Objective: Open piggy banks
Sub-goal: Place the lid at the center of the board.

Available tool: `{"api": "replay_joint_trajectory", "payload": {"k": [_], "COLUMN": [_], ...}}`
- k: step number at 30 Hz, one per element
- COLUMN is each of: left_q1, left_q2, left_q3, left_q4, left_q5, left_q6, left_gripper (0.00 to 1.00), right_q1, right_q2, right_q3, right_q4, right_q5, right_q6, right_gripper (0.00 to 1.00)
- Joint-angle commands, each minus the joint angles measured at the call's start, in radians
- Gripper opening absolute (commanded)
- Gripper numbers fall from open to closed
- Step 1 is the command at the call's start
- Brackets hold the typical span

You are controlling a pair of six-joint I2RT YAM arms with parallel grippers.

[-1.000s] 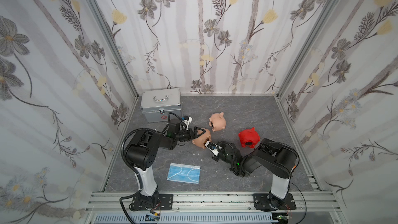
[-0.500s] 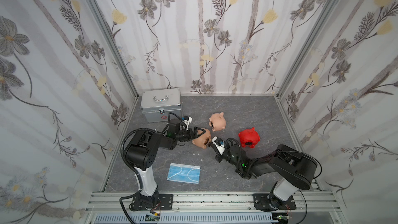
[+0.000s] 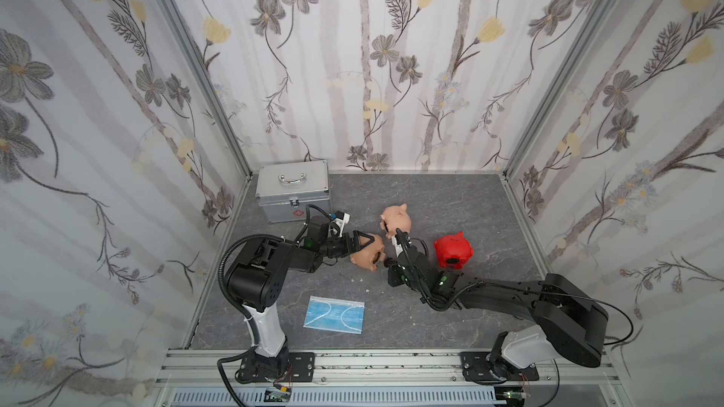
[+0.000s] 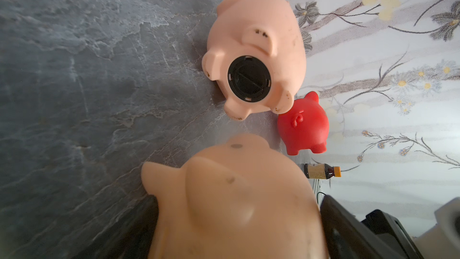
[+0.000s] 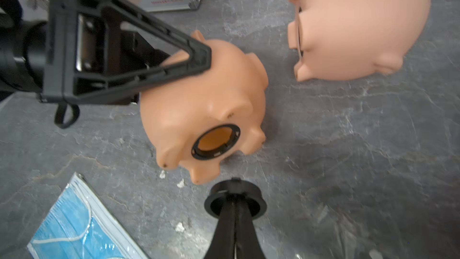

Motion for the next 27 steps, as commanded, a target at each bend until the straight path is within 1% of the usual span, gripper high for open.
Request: {"api": "replay_joint_trajectory", "payload": {"k": [1,8,11,14,18,22,27], "left_q1": [-0.007,-0.011,-0.013,-0.013,-0.014,-0.014,-0.014], "left_q2": [0.006,-0.003,-0.004,-0.012,-0.017,-0.017,-0.019], "left_q3": [-0.01,-0.01,-0.01,-0.009,-0.011,-0.011,-0.011], "left_q4": [-0.179,-0.187,-0.189,-0.197,-0.204,-0.202,-0.206], "left_q5": [-0.038,-0.046,-0.048,-0.05,-0.055,-0.056,-0.056], "left_q6": [0.01,0.016,0.016,0.019,0.025,0.024,0.024], "left_gripper": [1.0,1.0,1.0,1.0,1.0,1.0,1.0], "right_q1": [0.007,-0.001,-0.02,-0.07,-0.126,-0.164,-0.179], "right_q2": [-0.068,-0.118,-0.124,-0.135,-0.152,-0.174,-0.177], "right_q3": [-0.019,0.044,0.056,0.052,0.025,0.009,-0.014], "right_q4": [-0.136,-0.309,-0.365,-0.404,-0.446,-0.52,-0.581], "right_q5": [0.033,-0.055,-0.129,-0.24,-0.334,-0.301,-0.321], "right_q6": [0.052,0.095,0.112,0.127,0.132,0.14,0.12], "right_gripper": [0.0,0.0,0.0,0.0,0.0,0.0,0.0]}}
